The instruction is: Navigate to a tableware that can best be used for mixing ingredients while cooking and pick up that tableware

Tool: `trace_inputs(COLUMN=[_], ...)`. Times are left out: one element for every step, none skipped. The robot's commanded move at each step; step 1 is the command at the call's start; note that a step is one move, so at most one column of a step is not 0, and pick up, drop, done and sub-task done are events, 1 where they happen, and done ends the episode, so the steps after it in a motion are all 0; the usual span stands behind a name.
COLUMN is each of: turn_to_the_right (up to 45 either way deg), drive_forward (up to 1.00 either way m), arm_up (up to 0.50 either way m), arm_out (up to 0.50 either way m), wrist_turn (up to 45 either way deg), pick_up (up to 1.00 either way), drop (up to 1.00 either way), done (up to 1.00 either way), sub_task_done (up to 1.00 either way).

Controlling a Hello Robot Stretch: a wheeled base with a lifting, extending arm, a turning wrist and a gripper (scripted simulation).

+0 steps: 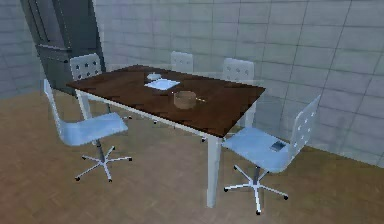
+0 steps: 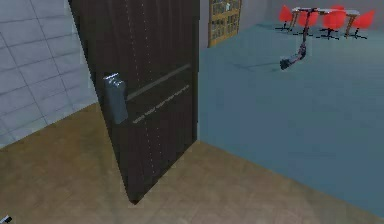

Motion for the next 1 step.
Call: trace_inputs(turn_to_the_right=[24.0], drive_forward=[0.00], arm_up=[0.00], arm_out=[0.00], wrist_turn=[0.0], pick_up=[0.00], drop=[0.00], done=[0.00], sub_task_done=[0.00])
